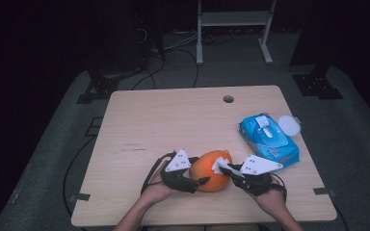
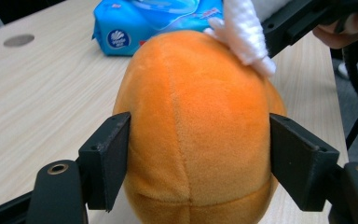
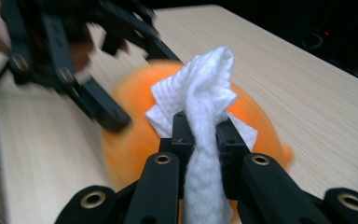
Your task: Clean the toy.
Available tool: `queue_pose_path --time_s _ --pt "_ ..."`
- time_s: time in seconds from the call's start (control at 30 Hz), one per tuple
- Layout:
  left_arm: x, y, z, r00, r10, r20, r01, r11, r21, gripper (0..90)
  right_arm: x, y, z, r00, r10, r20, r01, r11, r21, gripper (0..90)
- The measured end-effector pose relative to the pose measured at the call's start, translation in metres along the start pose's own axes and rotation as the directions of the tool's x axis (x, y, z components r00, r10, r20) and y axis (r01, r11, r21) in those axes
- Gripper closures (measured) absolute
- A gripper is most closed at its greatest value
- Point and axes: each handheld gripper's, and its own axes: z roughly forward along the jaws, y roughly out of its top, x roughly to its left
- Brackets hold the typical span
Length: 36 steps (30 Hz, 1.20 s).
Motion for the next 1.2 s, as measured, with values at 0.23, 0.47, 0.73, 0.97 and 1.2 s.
queue_pose_path --time_s 0.23,0.47,0.73,0.97,1.2 --pt "0.000 0.005 -0.001 0.9995 -0.024 0.018 0.024 0.9997 -0.009 15.4 -0.002 -0.005 0.005 0.9998 0.012 0.016 -0.013 1.000 0.028 80.4" --pt "0.003 0.001 -0.005 0.9992 0.036 0.016 -0.036 0.9994 0.002 26.6 0.012 0.001 0.007 0.9988 -0.028 -0.041 0.028 1.000 0.011 80.4" --pt "0.008 0.000 -0.006 0.9991 -0.021 0.036 0.021 0.9997 0.017 16.2 -0.004 -0.006 0.005 0.9989 0.046 -0.011 -0.046 0.999 0.026 80.3" --pt "0.007 -0.001 -0.006 0.9995 0.000 0.032 0.000 0.9999 0.015 23.1 0.019 0.004 0.012 0.9969 -0.043 -0.066 0.044 0.999 0.018 80.4" --pt "0.013 -0.005 -0.010 0.9991 -0.013 0.040 0.012 0.9997 0.021 25.4 -0.012 -0.013 0.008 0.9990 0.044 0.003 -0.044 0.998 0.051 80.3"
